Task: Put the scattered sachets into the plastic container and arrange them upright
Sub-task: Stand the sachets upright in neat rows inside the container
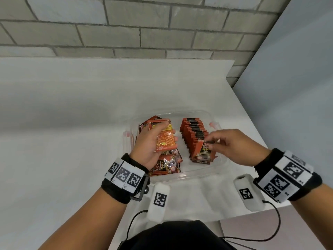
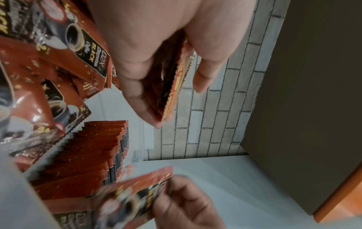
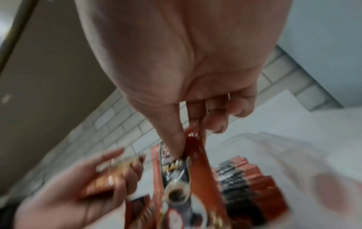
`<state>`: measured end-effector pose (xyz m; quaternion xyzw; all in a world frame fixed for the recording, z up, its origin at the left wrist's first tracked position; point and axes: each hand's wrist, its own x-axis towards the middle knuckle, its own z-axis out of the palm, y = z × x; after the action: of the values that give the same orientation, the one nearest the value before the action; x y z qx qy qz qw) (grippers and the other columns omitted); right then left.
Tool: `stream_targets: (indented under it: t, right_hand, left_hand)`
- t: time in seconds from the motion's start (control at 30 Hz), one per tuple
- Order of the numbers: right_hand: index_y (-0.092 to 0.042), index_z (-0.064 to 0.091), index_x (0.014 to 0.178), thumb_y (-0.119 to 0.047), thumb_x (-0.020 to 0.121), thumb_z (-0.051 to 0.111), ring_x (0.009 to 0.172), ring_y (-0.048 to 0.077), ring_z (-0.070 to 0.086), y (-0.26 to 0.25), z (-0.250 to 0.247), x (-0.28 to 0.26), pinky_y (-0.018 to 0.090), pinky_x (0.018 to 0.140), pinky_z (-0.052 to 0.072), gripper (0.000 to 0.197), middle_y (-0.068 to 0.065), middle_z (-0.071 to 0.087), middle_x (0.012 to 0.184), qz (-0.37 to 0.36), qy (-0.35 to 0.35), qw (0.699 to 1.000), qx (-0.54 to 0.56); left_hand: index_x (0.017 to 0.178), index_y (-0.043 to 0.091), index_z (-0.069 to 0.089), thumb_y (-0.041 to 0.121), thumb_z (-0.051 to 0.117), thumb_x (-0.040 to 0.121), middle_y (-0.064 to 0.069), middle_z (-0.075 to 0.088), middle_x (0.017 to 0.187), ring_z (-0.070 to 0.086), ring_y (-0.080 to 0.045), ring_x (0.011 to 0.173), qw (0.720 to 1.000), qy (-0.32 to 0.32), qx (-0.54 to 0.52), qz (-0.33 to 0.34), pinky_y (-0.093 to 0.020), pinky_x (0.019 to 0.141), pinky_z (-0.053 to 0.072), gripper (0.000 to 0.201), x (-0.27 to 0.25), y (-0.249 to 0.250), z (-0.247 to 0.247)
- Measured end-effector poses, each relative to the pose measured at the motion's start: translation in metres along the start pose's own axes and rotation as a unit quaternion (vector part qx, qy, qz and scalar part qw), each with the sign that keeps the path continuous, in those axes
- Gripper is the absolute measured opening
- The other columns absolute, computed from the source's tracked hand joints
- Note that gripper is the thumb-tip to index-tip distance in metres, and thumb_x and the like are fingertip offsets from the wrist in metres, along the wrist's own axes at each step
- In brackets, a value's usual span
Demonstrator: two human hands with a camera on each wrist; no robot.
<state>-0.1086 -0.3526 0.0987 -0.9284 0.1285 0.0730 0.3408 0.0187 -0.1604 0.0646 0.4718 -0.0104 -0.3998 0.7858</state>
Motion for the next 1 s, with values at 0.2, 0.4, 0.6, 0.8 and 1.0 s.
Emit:
stream_targets:
  t: [0.2, 0.4, 0.6, 0.8, 1.0]
  right_hand:
    - [-0.025, 0.056, 0.079, -0.020, 0.084, 0.065, 0.059, 0.003, 0.049, 0.007, 0.016, 0.001, 0.015, 0.055, 0.031, 0.011, -0.009, 0.062, 0.081, 0.017, -0.012, 0.973, -0.232]
    - [-0.024, 0.059, 0.084, -0.028, 0.088, 0.056, 0.079, 0.014, 0.045, 0.007, 0.025, 0.008, 0.028, 0.073, 0.025, 0.006, -0.008, 0.045, 0.086, 0.011, -0.017, 0.926, -0.376]
    - [-0.023, 0.050, 0.073, -0.023, 0.087, 0.051, 0.071, 0.016, 0.051, 0.008, 0.026, 0.016, 0.030, 0.072, 0.022, 0.014, -0.006, 0.054, 0.080, 0.013, -0.048, 0.885, -0.463]
    - [-0.021, 0.049, 0.071, -0.019, 0.086, 0.053, 0.065, 0.017, 0.045, 0.005, 0.027, 0.024, 0.031, 0.074, 0.017, 0.015, -0.006, 0.053, 0.072, -0.001, -0.076, 0.856, -0.511]
    - [-0.022, 0.041, 0.065, -0.017, 0.087, 0.050, 0.055, 0.014, 0.035, 0.004, 0.028, 0.025, 0.031, 0.074, 0.014, 0.024, -0.006, 0.045, 0.066, -0.011, -0.074, 0.850, -0.522]
  left_hand:
    - [0.100, 0.010, 0.062, 0.017, 0.058, 0.092, -0.009, 0.071, 0.079, 0.068, -0.022, 0.068, 1.000, -0.002, 0.016, -0.006, -0.035, 0.063, 0.058, 0.012, 0.002, 0.001, -0.001]
    - [0.100, 0.010, 0.062, 0.017, 0.058, 0.091, -0.009, 0.071, 0.080, 0.069, -0.021, 0.068, 1.000, -0.004, 0.029, -0.007, -0.036, 0.063, 0.058, 0.012, 0.002, 0.001, -0.004]
    - [0.102, 0.010, 0.061, 0.016, 0.057, 0.092, -0.009, 0.070, 0.080, 0.068, -0.022, 0.067, 0.999, -0.008, 0.040, -0.006, -0.035, 0.062, 0.057, 0.012, 0.001, 0.002, -0.005]
    - [0.105, 0.011, 0.061, 0.017, 0.058, 0.092, -0.010, 0.071, 0.083, 0.068, -0.024, 0.069, 0.999, -0.007, 0.050, -0.009, -0.037, 0.065, 0.057, 0.015, 0.001, 0.001, -0.005]
    - [0.106, 0.009, 0.060, 0.017, 0.058, 0.092, -0.010, 0.071, 0.081, 0.068, -0.024, 0.070, 0.999, -0.004, 0.052, -0.011, -0.038, 0.068, 0.057, 0.016, 0.000, 0.001, -0.006]
